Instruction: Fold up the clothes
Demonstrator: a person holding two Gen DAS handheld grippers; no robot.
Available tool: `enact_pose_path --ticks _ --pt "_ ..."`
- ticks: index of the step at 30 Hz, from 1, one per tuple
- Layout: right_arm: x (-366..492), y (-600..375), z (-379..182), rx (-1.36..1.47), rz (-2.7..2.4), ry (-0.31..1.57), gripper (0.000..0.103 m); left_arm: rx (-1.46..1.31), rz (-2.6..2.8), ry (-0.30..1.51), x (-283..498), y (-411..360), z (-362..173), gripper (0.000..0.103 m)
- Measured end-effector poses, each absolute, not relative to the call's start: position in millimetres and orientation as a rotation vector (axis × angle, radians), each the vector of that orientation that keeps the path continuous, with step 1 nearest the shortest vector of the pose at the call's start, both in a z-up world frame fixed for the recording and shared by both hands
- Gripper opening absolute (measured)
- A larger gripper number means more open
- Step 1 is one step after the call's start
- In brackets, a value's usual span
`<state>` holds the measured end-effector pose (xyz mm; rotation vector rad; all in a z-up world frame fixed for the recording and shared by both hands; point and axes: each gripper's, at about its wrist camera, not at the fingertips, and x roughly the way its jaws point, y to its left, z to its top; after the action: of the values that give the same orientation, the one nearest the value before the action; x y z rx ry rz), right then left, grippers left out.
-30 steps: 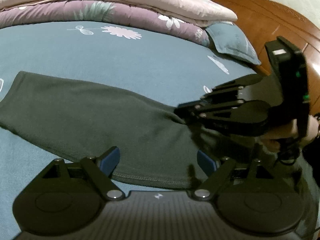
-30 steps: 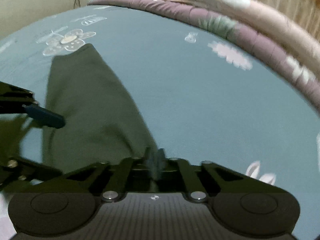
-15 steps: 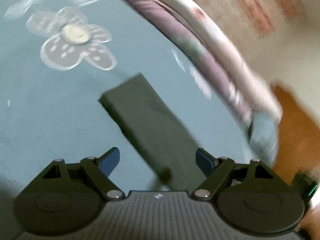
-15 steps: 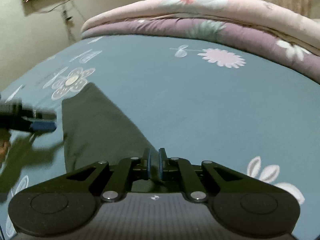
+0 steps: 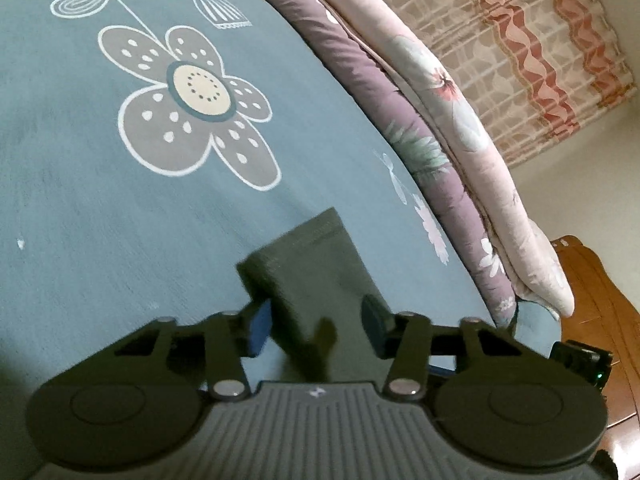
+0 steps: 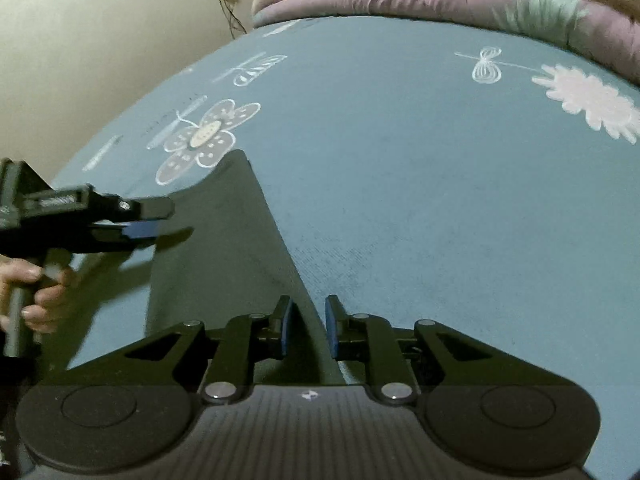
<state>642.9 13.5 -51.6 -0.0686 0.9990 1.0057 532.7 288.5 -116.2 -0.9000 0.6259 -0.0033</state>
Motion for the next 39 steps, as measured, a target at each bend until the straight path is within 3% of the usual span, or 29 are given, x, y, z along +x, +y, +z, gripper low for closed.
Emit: enact_pose_path --ticks 5,6,7,11,15,20,22,26,30,33,35,39 --pt "638 19 -54 -0.099 1.043 0.97 0.019 -0.888 0.05 0.627 530 289 -121 0.009" --pt "634 22 -52 -0.135 1.04 0.956 0.015 -0.888 0.057 0.628 530 289 -121 0.007" --pt "633 25 -52 -0.145 1.039 0.956 0.003 -0.889 0.061 0.629 530 289 -121 0.004" --pt "634 29 -47 -0.149 1.021 0.935 0.002 -0.854 0.078 0.615 526 286 -109 0.001" --pt "636 33 -35 -0.13 1.019 0.88 0.002 -0.785 0.088 0.553 514 282 -89 0.001" --pt "639 42 -43 -0.168 0.993 0.881 0.003 -0.754 0.123 0.64 512 285 -103 0.003" --pt "640 35 -40 -0.154 0.963 0.882 0.01 -0.771 0.126 0.648 508 289 -106 0.004" --pt "629 -17 -12 -0.158 0.913 0.849 0.011 -0.69 0.153 0.641 493 293 -89 0.007" --pt "616 -70 13 -0.168 0.861 0.822 0.02 -0.535 0.151 0.628 489 285 -65 0.008" --pt "599 -108 3 -0.228 0.784 0.887 0.021 -0.478 0.067 0.596 494 268 -51 0.021" --pt "588 -125 -10 -0.239 0.746 0.936 0.022 -0.454 -0.033 0.601 504 252 -48 0.036" --pt "577 -138 -37 -0.164 0.708 0.988 0.022 -0.368 -0.17 0.654 522 214 -55 0.036"
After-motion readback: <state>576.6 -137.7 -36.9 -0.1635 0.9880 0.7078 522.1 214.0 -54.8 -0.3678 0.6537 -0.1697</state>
